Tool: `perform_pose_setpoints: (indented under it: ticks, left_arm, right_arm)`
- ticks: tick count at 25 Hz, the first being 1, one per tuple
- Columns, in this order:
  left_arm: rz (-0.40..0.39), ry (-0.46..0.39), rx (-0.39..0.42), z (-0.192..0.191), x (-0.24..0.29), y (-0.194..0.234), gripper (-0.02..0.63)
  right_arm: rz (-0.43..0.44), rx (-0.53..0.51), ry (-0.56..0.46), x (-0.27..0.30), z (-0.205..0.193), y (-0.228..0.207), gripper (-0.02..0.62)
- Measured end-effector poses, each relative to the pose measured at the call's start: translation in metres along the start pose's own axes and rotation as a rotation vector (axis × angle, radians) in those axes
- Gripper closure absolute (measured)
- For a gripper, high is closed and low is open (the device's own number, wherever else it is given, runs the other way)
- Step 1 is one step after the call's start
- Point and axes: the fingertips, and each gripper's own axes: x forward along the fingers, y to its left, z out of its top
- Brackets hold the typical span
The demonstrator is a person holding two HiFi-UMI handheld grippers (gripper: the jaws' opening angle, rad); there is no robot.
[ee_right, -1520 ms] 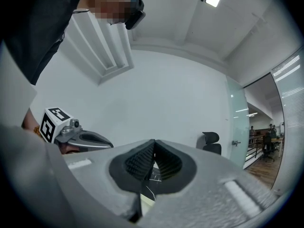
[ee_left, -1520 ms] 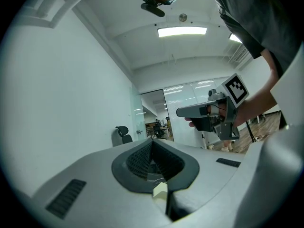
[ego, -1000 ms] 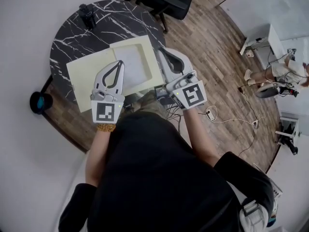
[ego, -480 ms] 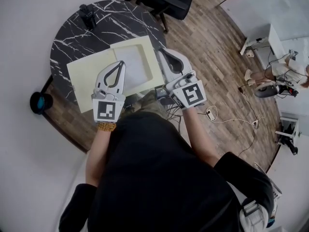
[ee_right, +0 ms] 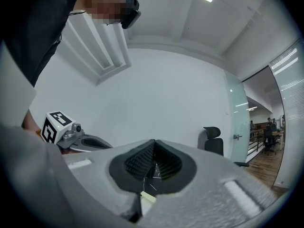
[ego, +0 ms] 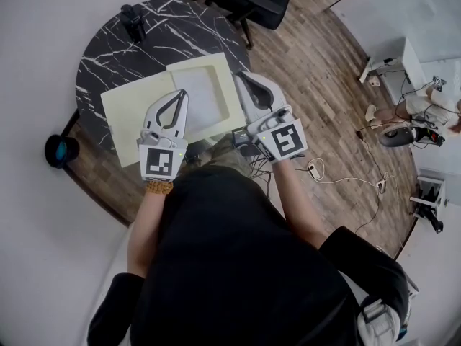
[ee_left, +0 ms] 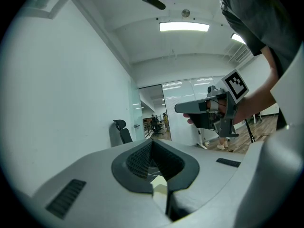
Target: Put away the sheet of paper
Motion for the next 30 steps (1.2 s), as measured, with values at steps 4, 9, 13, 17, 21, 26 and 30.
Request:
perform_pose_setpoints:
  ticks: [4, 9, 13, 17, 21, 26, 30]
  left_arm:
    - [-0.005, 0.012, 0.004, -0.002, 0.001, -0.001, 0.603]
    - [-0.052, -0.001, 0.099, -0.009, 0.006, -0.004, 0.603]
    - [-0.055, 0.007, 0.094, -0.011, 0.007, -0.007, 0.603]
    - [-0.052, 0.016, 0.096, -0.013, 0.006, -0.007, 0.603]
    - [-0.054, 0.023, 0.097, -0.016, 0.006, -0.007, 0.603]
    - [-0.051, 0.042, 0.079, -0.020, 0.007, -0.007, 0.603]
    - [-0.057, 0.041, 0.077, -0.022, 0.008, -0.009, 0.603]
  right_arm:
    - [-0.004, 0.019, -0.002, 0.000, 0.000, -0.003, 0.598]
    - [0.009, 0.017, -0.001, 0.001, -0.002, -0.002, 0.598]
    - [0.011, 0.033, -0.005, 0.000, -0.002, -0.003, 0.598]
    - [0.015, 0.036, -0.005, -0.002, -0.003, -0.003, 0.598]
    - [0.018, 0.045, -0.008, -0.002, -0.004, -0.004, 0.598]
    - [0.017, 0.064, -0.019, -0.003, -0.004, -0.005, 0.598]
    - [0.014, 0.067, -0.016, -0.005, -0.007, -0.006, 0.598]
